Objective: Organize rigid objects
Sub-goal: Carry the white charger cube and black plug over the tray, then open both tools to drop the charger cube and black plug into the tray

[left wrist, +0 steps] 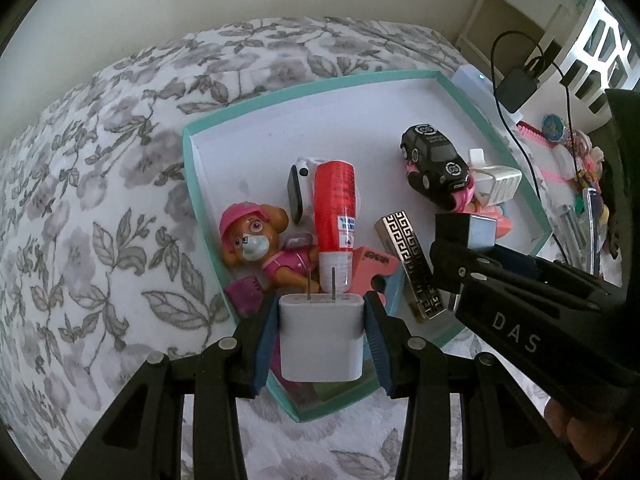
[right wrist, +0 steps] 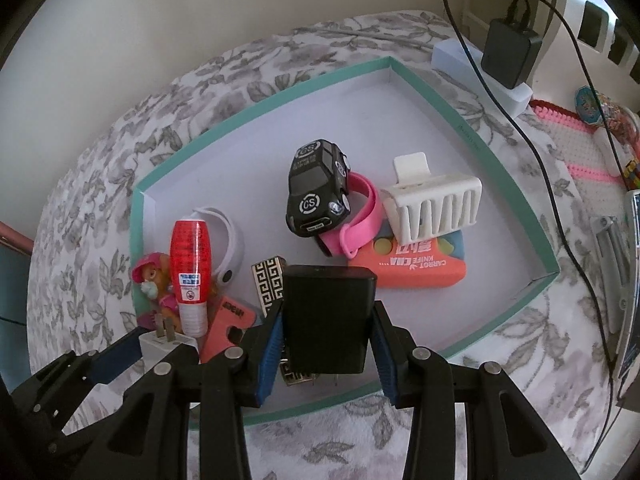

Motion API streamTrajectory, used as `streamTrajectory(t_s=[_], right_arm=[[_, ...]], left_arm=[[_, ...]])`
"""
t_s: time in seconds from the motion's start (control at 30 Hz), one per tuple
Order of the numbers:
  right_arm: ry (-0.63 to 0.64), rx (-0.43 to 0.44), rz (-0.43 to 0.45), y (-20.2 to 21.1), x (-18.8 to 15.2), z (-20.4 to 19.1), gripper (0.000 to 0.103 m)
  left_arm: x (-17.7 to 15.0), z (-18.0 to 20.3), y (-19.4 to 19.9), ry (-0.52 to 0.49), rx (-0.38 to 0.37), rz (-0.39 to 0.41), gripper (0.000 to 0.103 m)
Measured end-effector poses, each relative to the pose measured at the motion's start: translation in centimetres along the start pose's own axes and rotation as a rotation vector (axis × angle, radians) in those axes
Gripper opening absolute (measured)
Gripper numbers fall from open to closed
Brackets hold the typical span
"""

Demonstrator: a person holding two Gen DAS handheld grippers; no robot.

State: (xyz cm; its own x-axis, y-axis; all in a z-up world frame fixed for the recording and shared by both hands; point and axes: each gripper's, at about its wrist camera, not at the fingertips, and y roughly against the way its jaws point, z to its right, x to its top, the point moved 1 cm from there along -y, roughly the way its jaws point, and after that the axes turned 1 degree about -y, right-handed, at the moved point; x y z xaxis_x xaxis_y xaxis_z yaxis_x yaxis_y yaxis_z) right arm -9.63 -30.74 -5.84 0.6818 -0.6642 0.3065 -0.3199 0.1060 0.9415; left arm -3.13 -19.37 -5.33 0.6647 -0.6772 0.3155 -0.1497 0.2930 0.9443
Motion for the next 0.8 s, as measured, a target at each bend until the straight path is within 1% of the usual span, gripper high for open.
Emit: streamTrajectory(t_s=[0.13, 0.43, 0.57, 0.67, 0.8], right_arm=[[0.003, -0.005, -0.012, -0.4, 0.0, 0.0, 0.044], [0.014, -0.008, 0.000, -0.1, 0.2, -0.3, 0.044], [0.014, -0.005, 0.012, 0.3, 0.3, -0.4, 0.044], [0.020, -0.005, 0.021, 0.6, 0.4, -0.5, 0.044], [0.027, 0.000, 0.041, 1.2, 0.6, -0.7, 0.044]], left_arm=[[-0.1, -0.3, -0.8, 0.006, 0.008, -0.023, 0.044], [-0.1, -0.1, -0.8, -0.002, 0.001, -0.032, 0.045], [0.0, 0.0, -0.1, -0.002, -0.012, -0.019, 0.053], [0.1, 0.0, 0.5, -0.003, -0.018, -0.003, 0.055], [0.2, -0.1, 1.5, 0.002, -0.035, 0.017, 0.055]])
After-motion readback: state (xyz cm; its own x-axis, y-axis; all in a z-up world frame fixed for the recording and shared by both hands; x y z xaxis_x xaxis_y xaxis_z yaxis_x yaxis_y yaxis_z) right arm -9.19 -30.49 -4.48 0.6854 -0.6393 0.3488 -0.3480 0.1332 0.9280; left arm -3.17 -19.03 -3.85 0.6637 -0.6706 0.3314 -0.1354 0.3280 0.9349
